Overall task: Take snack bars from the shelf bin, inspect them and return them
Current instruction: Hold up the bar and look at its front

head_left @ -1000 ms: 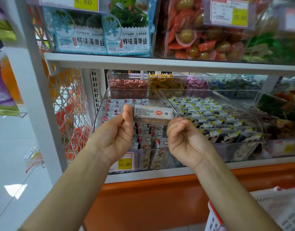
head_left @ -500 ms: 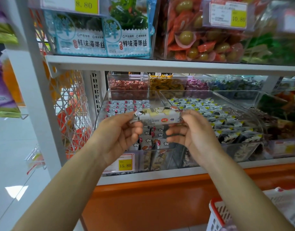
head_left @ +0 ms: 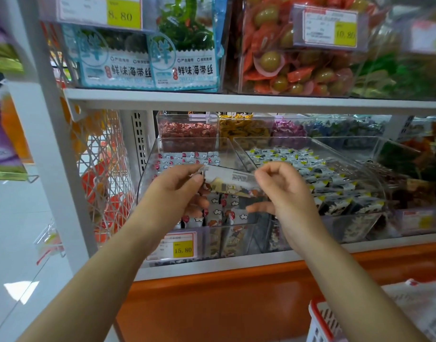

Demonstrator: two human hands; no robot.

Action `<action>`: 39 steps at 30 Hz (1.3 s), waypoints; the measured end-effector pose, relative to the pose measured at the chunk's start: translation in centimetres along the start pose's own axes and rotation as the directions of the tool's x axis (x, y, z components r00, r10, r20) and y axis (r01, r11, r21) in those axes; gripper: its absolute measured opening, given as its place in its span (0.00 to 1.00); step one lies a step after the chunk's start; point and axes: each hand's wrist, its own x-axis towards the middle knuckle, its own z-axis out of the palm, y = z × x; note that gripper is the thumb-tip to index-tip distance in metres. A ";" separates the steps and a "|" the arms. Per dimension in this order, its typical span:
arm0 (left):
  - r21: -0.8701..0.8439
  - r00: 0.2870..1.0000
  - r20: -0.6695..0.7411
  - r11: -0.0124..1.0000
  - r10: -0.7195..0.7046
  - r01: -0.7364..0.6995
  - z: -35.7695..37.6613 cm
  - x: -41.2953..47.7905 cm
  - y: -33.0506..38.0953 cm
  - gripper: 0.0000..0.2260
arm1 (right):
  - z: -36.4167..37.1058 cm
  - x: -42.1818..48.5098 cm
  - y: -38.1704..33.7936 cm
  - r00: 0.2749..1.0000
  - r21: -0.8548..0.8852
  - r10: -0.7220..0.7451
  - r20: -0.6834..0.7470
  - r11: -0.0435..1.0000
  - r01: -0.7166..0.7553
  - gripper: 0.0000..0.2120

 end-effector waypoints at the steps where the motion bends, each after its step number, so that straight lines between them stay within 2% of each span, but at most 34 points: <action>1: 0.008 1.000 0.011 1.000 0.000 0.000 -0.1 0.1 0.0 0.11 | 0.0 0.0 0.1 1.000 -0.015 -0.010 -0.010 1.000 0.010 0.01; 5: -0.084 0.997 0.050 0.995 -0.056 0.060 -0.6 0.3 0.2 0.15 | -0.3 0.3 0.1 1.000 -0.030 -0.004 -0.001 1.000 0.004 0.08; 7: -0.096 0.997 0.062 0.994 -0.055 0.061 -0.6 0.2 0.3 0.14 | -0.3 0.2 0.1 0.999 -0.100 -0.024 0.033 0.995 0.027 0.11; 12: 0.132 0.999 0.035 0.990 0.042 -0.046 -0.3 0.0 0.2 0.09 | -0.1 -0.2 -0.3 0.997 -0.175 -0.066 0.045 0.982 0.073 0.09; 18: 0.208 0.986 0.094 0.966 0.136 -0.153 -0.1 -0.4 0.6 0.07 | -0.1 -0.2 -0.5 0.991 -0.268 -0.135 -0.025 0.955 0.123 0.04; 23: 0.375 0.974 0.102 0.898 0.205 -0.228 0.7 -0.7 0.4 0.03 | 0.0 -0.3 -0.2 0.982 -0.370 -0.184 -0.041 0.916 0.156 0.05; 26: 0.324 0.985 0.074 0.930 0.158 -0.174 0.9 -0.7 0.4 0.02 | 0.0 -0.3 -0.2 0.981 -0.369 -0.193 -0.023 0.914 0.171 0.05; 30: 0.228 0.996 0.059 0.970 0.073 -0.085 0.0 -0.2 0.6 0.11 | 0.2 -0.4 -0.4 0.980 -0.342 -0.200 0.023 0.919 0.195 0.07; 33: 0.209 0.992 0.108 0.974 0.067 -0.088 -0.7 0.0 0.8 0.16 | 0.1 -0.5 -0.4 0.982 -0.327 -0.185 0.040 0.926 0.188 0.07; 39: 0.225 0.994 0.083 0.971 0.070 -0.087 -0.2 0.1 0.4 0.09 | -0.1 -0.3 0.0 0.984 -0.345 -0.175 -0.017 0.925 0.158 0.07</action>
